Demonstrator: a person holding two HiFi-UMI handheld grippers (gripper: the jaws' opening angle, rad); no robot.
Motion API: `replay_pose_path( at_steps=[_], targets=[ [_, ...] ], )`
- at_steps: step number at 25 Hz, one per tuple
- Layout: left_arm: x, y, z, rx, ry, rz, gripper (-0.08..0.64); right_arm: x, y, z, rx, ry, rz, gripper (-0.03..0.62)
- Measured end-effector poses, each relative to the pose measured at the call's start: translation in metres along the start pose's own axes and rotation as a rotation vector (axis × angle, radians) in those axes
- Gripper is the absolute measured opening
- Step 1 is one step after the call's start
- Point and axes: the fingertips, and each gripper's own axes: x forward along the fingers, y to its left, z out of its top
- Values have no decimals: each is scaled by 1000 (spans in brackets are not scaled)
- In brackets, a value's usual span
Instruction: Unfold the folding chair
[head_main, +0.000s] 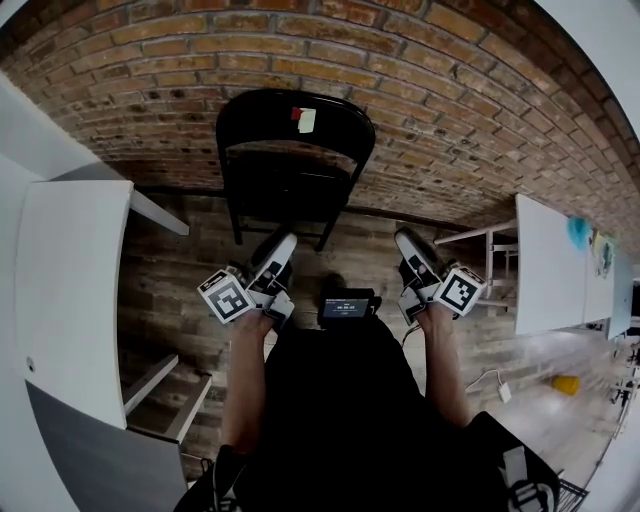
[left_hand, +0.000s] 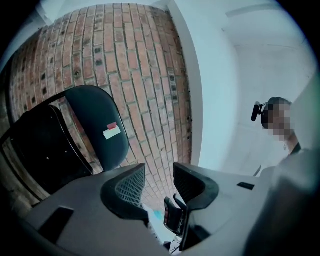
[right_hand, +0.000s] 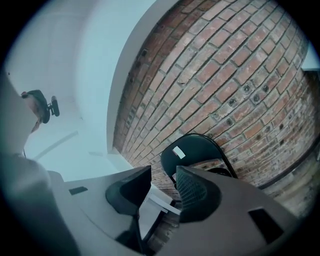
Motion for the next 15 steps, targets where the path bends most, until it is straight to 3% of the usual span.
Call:
replay_pose_path(
  at_steps=[10, 15],
  targets=[
    [50, 54, 21, 24, -41, 161, 181, 77, -51, 39, -42, 139, 106, 163],
    [81, 73, 27, 54, -51, 238, 234, 109, -86, 60, -123, 243, 125, 183]
  ],
)
